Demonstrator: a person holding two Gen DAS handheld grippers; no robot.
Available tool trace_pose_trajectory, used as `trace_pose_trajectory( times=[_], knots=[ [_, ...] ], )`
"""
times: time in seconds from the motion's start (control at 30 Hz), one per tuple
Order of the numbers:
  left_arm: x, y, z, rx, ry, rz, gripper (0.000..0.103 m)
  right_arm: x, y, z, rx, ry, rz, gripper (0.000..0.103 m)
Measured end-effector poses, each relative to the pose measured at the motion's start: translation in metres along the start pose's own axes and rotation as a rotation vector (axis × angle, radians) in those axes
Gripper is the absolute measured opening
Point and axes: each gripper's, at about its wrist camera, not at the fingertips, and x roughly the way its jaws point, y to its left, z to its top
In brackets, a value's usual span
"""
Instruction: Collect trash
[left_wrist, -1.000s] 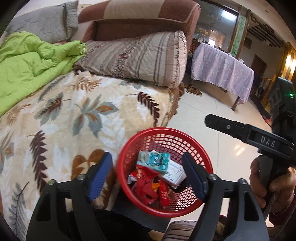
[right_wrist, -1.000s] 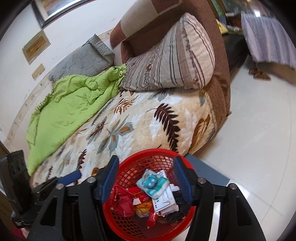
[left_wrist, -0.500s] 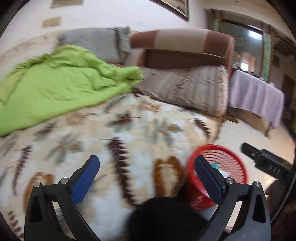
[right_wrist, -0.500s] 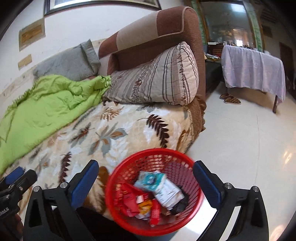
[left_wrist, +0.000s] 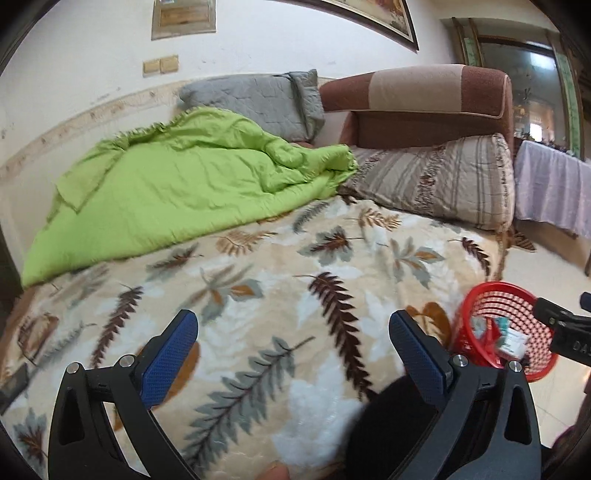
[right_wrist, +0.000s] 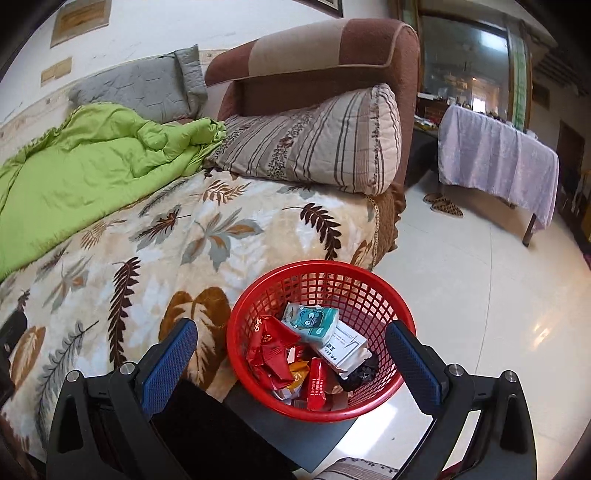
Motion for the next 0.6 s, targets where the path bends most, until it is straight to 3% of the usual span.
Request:
trace_pose_trajectory(
  times=[0.17,0.37,0.6],
  knots=[
    [0.004,0.003,0.002,-0.016,0.054,0.010,0.103,0.001,0.004,0.000,-0.025,0.005,-0.003,0.103],
    [0.012,-0.004,-0.004,0.053,0.086,0.086,0.103,0.002,0.006,0.000,-0.028,0.015,0.003,0.103],
    [0.014,-0.001,-0.006,0.015,0.094,0.021,0.103,0.003,0.007,0.000,-0.028,0.018,0.003,0.103]
  ],
)
